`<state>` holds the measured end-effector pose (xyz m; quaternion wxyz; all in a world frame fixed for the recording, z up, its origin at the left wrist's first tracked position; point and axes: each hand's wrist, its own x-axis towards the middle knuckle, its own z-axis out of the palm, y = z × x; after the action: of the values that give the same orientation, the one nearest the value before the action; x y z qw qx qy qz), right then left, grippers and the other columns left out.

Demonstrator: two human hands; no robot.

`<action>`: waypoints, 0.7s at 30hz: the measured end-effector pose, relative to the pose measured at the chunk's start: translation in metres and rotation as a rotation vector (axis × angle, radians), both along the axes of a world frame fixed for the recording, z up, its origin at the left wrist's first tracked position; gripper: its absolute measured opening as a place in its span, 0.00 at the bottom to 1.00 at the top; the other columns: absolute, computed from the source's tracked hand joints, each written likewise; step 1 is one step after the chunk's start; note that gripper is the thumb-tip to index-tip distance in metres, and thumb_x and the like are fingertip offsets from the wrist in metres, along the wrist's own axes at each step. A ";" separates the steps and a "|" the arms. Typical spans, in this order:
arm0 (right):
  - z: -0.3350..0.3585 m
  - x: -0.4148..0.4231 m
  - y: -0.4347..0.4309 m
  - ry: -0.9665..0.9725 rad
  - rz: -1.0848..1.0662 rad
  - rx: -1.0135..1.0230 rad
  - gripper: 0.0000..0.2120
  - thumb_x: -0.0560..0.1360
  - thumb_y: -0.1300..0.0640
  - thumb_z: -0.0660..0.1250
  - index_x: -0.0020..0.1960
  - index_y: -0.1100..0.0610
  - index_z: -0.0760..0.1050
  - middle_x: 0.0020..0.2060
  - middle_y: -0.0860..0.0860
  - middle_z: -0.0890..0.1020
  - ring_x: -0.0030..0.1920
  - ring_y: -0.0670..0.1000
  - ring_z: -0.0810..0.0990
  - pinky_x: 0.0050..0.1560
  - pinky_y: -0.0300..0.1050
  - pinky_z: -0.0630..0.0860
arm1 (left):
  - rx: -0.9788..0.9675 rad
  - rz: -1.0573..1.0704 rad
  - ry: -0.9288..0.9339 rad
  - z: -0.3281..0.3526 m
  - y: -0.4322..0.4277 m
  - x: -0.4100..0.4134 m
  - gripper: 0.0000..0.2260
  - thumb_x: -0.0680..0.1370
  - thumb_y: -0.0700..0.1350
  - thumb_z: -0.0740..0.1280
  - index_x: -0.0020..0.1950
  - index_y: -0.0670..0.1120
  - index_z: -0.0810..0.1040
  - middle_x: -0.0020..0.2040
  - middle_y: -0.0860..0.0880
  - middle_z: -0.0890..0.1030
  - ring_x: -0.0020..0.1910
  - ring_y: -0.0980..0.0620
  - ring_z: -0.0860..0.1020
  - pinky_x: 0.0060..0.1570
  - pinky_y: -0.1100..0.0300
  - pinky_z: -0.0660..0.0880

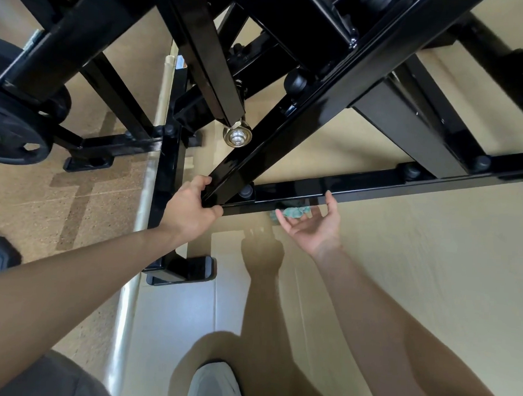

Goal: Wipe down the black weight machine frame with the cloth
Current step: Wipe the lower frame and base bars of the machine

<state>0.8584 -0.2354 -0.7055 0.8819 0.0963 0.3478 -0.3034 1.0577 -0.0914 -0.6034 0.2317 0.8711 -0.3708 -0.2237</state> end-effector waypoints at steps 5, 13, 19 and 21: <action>0.002 0.012 0.014 -0.037 0.133 0.007 0.30 0.73 0.42 0.75 0.65 0.59 0.71 0.65 0.66 0.76 0.64 0.70 0.75 0.63 0.70 0.74 | 0.073 -0.051 -0.148 0.002 -0.003 -0.009 0.31 0.75 0.50 0.72 0.77 0.49 0.65 0.64 0.46 0.75 0.59 0.44 0.78 0.55 0.55 0.75; 0.001 -0.008 -0.010 0.037 0.008 0.006 0.30 0.72 0.44 0.76 0.65 0.57 0.70 0.65 0.65 0.73 0.65 0.69 0.73 0.63 0.70 0.74 | 0.123 -0.072 -0.185 0.008 -0.006 -0.017 0.31 0.75 0.51 0.72 0.75 0.47 0.65 0.62 0.44 0.74 0.57 0.42 0.78 0.55 0.52 0.76; -0.003 -0.017 -0.017 0.088 -0.019 -0.027 0.27 0.73 0.48 0.77 0.65 0.56 0.70 0.63 0.62 0.73 0.62 0.66 0.76 0.60 0.67 0.78 | 0.198 -0.120 -0.128 0.007 -0.001 -0.028 0.42 0.74 0.53 0.72 0.82 0.45 0.55 0.71 0.43 0.68 0.70 0.41 0.70 0.66 0.48 0.72; -0.001 -0.007 -0.009 0.080 0.071 -0.042 0.27 0.73 0.50 0.76 0.66 0.56 0.69 0.65 0.64 0.73 0.63 0.69 0.76 0.60 0.66 0.78 | 0.210 -0.111 -0.094 0.009 0.000 -0.032 0.45 0.74 0.53 0.72 0.83 0.44 0.50 0.76 0.43 0.64 0.74 0.42 0.65 0.71 0.49 0.68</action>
<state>0.8517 -0.2441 -0.7067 0.8793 0.0533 0.3795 -0.2828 1.0254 -0.0915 -0.5944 0.1091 0.8782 -0.4033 -0.2328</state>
